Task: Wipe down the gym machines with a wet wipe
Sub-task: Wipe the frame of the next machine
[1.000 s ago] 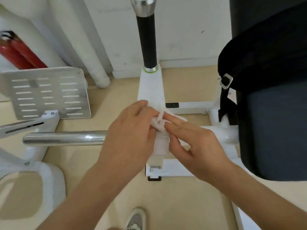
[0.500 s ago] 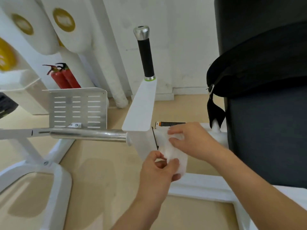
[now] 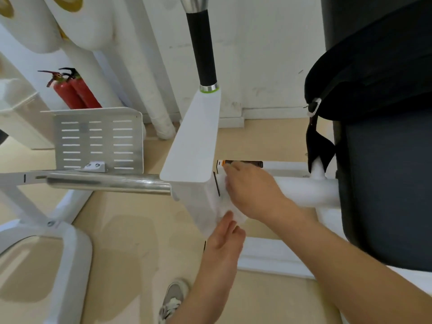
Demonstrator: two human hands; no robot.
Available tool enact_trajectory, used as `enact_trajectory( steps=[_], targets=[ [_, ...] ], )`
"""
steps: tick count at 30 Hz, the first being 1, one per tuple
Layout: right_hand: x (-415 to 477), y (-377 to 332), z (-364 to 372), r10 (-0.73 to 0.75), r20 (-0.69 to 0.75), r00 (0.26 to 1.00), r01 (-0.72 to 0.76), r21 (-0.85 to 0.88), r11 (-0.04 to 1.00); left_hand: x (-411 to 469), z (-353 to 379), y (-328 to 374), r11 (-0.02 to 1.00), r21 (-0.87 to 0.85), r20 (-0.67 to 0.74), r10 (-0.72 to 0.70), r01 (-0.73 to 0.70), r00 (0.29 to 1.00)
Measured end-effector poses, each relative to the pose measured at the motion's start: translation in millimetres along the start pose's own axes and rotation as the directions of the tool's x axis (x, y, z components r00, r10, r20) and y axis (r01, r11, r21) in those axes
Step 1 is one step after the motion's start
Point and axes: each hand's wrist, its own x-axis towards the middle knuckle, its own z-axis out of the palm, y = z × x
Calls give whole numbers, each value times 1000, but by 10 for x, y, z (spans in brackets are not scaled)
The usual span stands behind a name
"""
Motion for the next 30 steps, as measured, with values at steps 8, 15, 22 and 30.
enact_trajectory(
  steps=[8,15,22,30],
  targets=[
    [-250,292,75,103,59,993,-98,-87,991,64,-41,-17,714,606,138,339,-350,931],
    [-489,442,113,199,-10,980,-199,-4,980,311,169,100,301,737,399,530,-606,748],
    [-590,338,145,-76,-25,997,79,129,989,532,336,312,237,715,543,405,-658,736],
    [-1134,474,283,208,-244,947,-111,361,926,894,472,172,-254,769,637,382,-586,670]
  ],
)
